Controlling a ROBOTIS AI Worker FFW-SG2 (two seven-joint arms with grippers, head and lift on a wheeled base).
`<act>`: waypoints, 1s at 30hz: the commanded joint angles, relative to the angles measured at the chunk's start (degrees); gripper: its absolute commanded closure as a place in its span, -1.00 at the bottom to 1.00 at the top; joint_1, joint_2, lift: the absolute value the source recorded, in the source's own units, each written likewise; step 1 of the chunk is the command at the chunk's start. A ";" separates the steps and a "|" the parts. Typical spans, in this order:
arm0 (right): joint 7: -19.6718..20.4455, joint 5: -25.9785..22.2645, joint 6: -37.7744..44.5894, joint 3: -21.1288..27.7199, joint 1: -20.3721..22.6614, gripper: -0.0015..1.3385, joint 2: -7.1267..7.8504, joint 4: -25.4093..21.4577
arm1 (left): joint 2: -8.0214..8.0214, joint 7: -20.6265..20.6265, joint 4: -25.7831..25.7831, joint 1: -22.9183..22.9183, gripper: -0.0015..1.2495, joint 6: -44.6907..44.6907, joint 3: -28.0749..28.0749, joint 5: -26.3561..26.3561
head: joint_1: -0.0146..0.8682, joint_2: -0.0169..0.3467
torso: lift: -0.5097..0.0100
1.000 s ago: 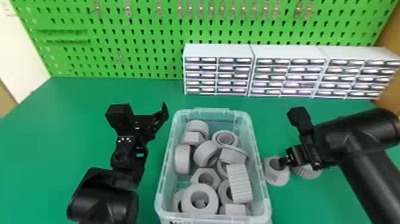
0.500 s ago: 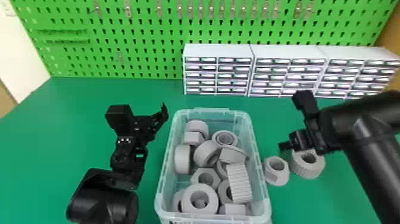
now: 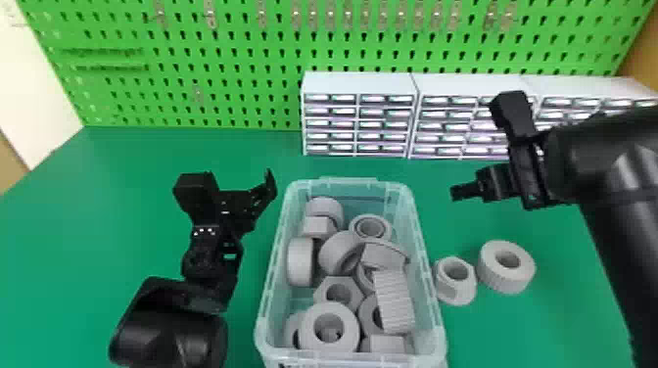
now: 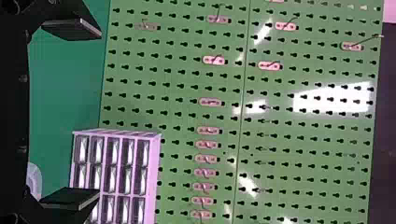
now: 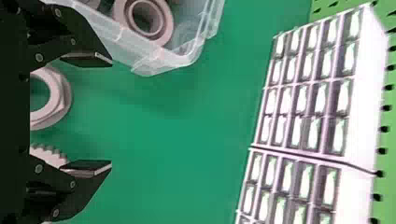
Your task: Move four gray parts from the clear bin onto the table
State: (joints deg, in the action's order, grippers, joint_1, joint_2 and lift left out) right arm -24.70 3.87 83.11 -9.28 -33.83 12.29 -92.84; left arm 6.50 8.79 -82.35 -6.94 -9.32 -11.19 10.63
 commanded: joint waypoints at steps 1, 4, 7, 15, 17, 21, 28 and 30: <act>-0.35 -0.35 -0.31 -0.39 -0.80 -0.44 -0.25 -0.85 | 0.00 0.00 -0.01 0.09 -0.84 0.00 -0.06 0.00 | 0.60 -0.51 | 0.76; -0.70 -0.79 -0.84 -0.74 -1.33 -0.60 -0.34 -0.94 | 0.00 0.00 -0.01 0.09 -0.84 0.00 -0.06 0.00 | 0.60 -0.51 | 0.76; -1.05 -2.20 -1.81 -0.92 -1.94 -0.78 -0.52 -0.94 | 0.00 0.00 -0.01 0.09 -0.84 0.00 -0.15 0.00 | 0.60 -0.51 | 0.76; -1.58 -3.51 -1.98 -3.56 -4.31 -0.90 -0.96 -0.94 | 0.00 0.00 -0.01 0.17 -0.84 0.00 -0.24 0.09 | 0.60 -0.51 | 0.76; -1.58 -3.87 -1.98 -4.35 -4.84 -0.90 -1.22 -0.94 | 0.00 0.00 -0.01 0.26 -0.84 0.00 -0.24 0.09 | 0.60 -0.51 | 0.76; -1.58 -4.22 -2.07 -5.84 -5.55 -0.90 -1.40 -0.94 | 0.00 0.00 0.08 0.26 -0.84 0.00 -0.33 0.09 | 0.60 -0.51 | 0.76; -1.58 -5.71 -3.21 -8.04 -6.42 -0.90 -1.48 -0.76 | 0.00 0.00 -0.01 0.35 -0.84 0.09 -0.33 0.09 | 0.60 -0.51 | 0.76; -1.58 -6.50 -3.56 -8.92 -6.51 -0.90 -1.48 -0.58 | 0.00 0.00 0.08 0.44 -0.84 0.09 -0.33 0.00 | 0.60 -0.51 | 0.76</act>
State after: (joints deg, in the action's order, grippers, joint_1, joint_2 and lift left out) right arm -26.28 -1.25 80.33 -16.78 -40.06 10.82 -93.76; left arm 6.50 8.79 -82.34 -6.59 -9.26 -11.51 10.72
